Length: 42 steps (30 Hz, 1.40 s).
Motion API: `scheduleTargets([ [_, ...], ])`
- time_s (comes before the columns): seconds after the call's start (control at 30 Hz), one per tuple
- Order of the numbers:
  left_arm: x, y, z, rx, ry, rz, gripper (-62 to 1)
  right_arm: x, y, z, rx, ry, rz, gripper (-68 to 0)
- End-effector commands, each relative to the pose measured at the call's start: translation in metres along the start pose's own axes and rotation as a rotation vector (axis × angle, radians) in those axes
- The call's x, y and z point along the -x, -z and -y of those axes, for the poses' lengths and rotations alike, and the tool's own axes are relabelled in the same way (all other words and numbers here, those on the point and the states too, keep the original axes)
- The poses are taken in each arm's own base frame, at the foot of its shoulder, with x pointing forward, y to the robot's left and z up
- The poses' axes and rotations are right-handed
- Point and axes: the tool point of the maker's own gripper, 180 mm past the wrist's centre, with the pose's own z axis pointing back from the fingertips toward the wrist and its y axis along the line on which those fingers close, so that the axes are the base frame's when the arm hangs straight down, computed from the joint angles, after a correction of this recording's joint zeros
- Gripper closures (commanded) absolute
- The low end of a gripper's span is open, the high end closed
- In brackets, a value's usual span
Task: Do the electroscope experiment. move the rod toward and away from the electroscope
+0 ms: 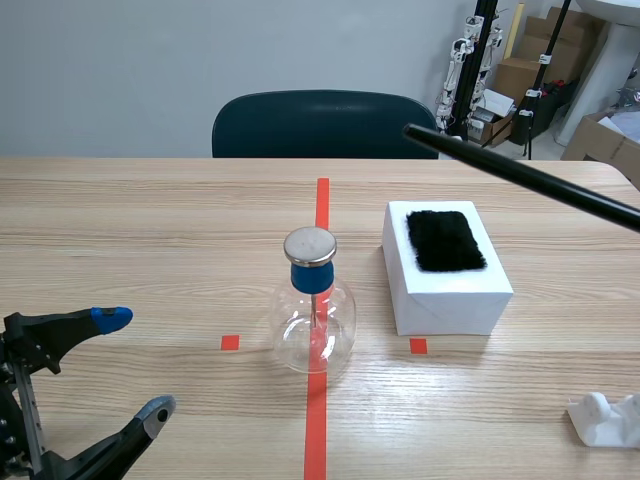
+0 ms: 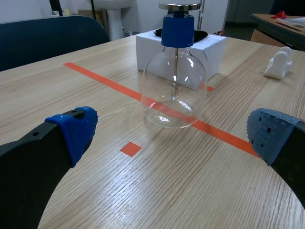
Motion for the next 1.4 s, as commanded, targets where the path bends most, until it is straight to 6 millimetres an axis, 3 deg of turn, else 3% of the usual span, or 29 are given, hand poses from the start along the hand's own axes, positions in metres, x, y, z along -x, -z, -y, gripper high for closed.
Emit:
scheduleTargets([
  [0.0,-0.009,0.004,-0.001,0.000,0.004,0.041,-62.3,0.000,0.003,0.010,0.032,-0.019,0.008,0.2],
  [0.73,-0.009,0.004,-0.001,0.000,0.004,0.041,-62.3,0.013,0.006,0.019,0.031,-0.066,-0.006,0.3],
  [1.0,-0.009,0.004,-0.001,0.000,0.004,0.041,-62.3,0.033,0.044,0.052,0.122,-0.168,-0.036,0.3],
  [1.2,-0.009,0.004,-0.001,0.000,0.004,0.041,-62.3,0.020,0.071,0.056,0.110,-0.284,0.051,0.3],
  [1.37,-0.009,0.004,-0.001,0.000,0.004,0.041,-62.3,-0.003,0.088,0.042,0.084,-0.399,0.138,0.4],
])
